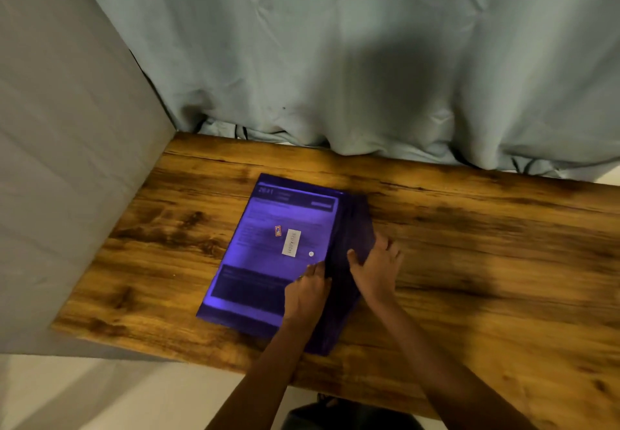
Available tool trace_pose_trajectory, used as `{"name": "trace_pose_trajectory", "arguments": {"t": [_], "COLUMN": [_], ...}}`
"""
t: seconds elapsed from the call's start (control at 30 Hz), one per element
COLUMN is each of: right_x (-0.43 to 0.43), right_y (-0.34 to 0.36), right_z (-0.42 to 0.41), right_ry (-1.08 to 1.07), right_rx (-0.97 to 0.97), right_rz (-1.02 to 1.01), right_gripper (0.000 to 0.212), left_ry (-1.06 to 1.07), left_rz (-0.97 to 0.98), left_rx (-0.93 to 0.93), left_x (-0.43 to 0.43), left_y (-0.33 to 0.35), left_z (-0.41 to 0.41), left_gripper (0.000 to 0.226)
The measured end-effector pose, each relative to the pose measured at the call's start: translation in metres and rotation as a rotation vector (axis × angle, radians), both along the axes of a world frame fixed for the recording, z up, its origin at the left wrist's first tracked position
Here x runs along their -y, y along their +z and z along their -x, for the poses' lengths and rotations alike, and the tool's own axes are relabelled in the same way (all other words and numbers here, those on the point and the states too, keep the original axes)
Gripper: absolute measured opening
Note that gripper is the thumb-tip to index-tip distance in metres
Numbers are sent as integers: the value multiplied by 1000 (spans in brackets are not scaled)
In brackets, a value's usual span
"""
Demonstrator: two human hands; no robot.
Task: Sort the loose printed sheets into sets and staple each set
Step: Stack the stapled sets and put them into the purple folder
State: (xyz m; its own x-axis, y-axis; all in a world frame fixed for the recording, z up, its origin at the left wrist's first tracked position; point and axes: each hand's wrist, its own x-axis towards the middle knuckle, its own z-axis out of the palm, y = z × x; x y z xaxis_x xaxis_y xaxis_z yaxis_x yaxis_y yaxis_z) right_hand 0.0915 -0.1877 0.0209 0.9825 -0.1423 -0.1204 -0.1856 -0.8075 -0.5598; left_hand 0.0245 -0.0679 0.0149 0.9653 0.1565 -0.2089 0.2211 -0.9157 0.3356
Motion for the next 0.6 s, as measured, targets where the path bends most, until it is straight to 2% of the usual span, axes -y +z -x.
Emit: {"name": "trace_pose_trajectory", "arguments": {"t": [0.07,0.13,0.27,0.33,0.4,0.5,0.6], "right_x": [4,5,10,8,-4,-22,-28], "right_y": [-5,-10,-10,-5,5,3,-10], "right_z": [2,2,1,5,12,19,20], "right_ry": [-45,-110,-175,-114,-12,158,338], "right_rx": [-107,-155,-222,-175,-91,-5,25], "right_rz": [-24,-104,-181,-301,-373,-344,-173], "right_gripper": [76,78,53,33,21,31,32], "left_ry": [-28,-46,-75,-88,-91,-107,-134], "left_rz": [73,68,30,47,55,72,155], "left_rx": [105,179,78,51,61,58,97], "left_x": [-10,-27,-51,-50,-42,-30,-28], "left_y": [-6,-19,-37,-41,-41,-44,-46], "left_z": [3,4,7,9,10,7,3], "left_gripper": [35,37,59,59,59,55,53]}}
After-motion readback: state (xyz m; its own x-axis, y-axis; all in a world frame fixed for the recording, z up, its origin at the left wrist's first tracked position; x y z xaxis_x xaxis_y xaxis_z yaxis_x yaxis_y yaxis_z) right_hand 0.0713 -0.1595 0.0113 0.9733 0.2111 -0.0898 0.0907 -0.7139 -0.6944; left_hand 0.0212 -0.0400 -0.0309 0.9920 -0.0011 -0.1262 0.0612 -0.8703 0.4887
